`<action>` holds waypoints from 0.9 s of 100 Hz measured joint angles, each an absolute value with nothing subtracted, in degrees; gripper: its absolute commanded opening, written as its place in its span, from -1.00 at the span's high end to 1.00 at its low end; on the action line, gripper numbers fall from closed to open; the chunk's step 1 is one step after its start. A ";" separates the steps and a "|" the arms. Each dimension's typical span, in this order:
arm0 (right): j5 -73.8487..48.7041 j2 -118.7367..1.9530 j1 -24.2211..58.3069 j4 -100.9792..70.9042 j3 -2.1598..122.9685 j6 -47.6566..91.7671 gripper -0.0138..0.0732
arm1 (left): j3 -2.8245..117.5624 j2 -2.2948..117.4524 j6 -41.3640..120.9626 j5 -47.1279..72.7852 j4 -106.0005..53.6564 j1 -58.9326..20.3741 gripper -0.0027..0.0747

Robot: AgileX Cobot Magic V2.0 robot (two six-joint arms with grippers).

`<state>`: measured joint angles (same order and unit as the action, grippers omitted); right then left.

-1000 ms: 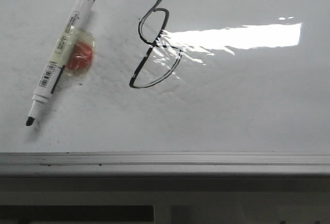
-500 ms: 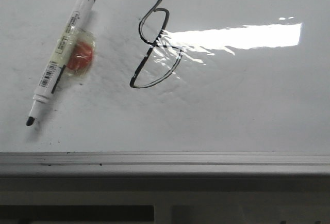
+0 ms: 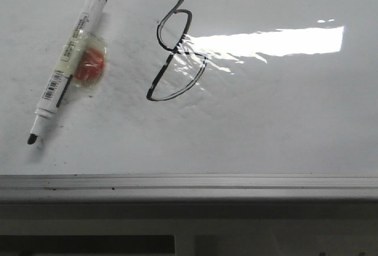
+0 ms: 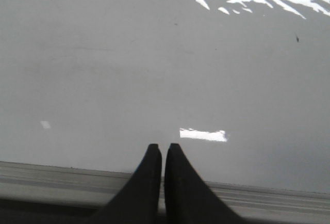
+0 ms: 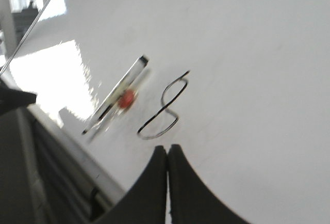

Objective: Write number 8 on whiteboard

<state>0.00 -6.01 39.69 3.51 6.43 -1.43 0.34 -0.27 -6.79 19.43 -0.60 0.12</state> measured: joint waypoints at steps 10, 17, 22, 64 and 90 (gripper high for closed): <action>15.44 -6.01 32.31 3.64 0.06 -1.43 0.83 | 0.34 -0.27 -6.79 19.43 -0.60 0.12 0.98; 19.52 -6.01 26.56 3.63 -0.58 -1.43 0.83 | 0.34 -0.27 -6.79 19.43 -0.60 0.12 0.98; 21.47 -5.97 22.59 3.63 -0.58 -1.43 0.83 | 0.34 -0.27 -6.79 19.52 -0.60 0.12 0.98; 3.20 0.34 -2.91 3.41 -0.58 -2.41 0.83 | 0.34 -0.27 -6.79 19.52 -0.60 0.12 0.98; -9.83 0.63 -8.44 3.41 -0.58 -2.50 0.83 | 0.34 -0.27 -6.79 19.52 -0.60 0.12 0.98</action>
